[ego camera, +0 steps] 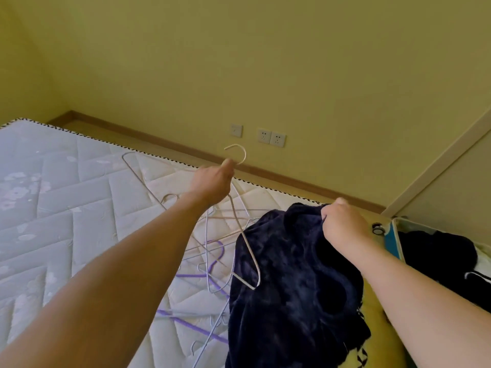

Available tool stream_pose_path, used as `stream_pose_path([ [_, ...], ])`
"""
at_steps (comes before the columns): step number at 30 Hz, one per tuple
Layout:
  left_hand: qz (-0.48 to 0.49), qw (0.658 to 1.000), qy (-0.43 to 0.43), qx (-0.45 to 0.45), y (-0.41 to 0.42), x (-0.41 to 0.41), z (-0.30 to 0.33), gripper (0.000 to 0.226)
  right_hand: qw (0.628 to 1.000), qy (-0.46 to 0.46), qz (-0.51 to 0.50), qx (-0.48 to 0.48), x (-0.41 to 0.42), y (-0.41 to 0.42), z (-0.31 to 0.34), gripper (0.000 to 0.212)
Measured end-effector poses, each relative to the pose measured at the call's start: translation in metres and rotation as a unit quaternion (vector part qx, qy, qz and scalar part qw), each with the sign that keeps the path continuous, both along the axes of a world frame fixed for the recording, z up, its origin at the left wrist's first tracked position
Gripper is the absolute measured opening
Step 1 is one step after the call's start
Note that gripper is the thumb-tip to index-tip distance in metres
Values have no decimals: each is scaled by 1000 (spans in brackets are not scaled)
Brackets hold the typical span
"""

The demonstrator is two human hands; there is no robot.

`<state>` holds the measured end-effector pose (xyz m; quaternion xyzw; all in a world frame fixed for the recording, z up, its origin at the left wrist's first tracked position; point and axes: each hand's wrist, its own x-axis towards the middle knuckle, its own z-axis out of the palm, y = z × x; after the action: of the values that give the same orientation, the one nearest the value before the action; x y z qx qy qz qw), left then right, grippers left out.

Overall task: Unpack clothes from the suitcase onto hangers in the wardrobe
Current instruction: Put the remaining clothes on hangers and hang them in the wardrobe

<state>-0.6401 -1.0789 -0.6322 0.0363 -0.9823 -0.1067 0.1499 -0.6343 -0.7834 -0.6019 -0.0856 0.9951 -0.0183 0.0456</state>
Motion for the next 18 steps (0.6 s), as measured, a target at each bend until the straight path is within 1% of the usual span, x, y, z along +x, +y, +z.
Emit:
stream_pose_path([
  [2,48,997,48,42,14,-7,31,11,998,15,-14,52,-8,18,13,27],
  [4,108,985,76,109,33,-8,60,11,997,20,-42,66,-12,33,29,28],
  [5,121,980,89,133,47,-7,74,13,996,24,-55,65,-13,40,39,27],
  [8,96,976,122,151,90,1,102,15,995,46,-82,37,-14,54,62,30],
  [12,52,976,163,134,136,20,131,9,992,48,-106,-37,-3,67,85,28],
  [15,25,978,169,122,160,38,148,11,989,29,-110,-95,8,70,98,28],
  [18,-10,981,154,115,180,58,164,16,982,37,-93,-163,25,77,109,33],
])
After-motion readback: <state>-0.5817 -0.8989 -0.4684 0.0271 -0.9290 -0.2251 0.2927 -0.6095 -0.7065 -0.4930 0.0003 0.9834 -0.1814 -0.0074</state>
